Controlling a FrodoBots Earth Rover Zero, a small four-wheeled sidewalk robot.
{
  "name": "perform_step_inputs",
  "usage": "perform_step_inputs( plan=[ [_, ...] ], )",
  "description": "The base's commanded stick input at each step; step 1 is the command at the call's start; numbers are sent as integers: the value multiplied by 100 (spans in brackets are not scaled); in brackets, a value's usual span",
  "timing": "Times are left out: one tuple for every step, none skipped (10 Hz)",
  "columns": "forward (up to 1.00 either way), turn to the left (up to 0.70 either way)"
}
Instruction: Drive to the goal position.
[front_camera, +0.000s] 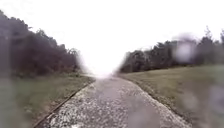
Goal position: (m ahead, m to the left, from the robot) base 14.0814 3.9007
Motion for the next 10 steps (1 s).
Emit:
perform_step_inputs(
  plan=[
    [70,0],
    [70,0],
    [70,0],
    [70,0],
    [70,0],
    [70,0],
    [70,0],
    [70,0],
    [70,0],
    [70,0]
  ],
)
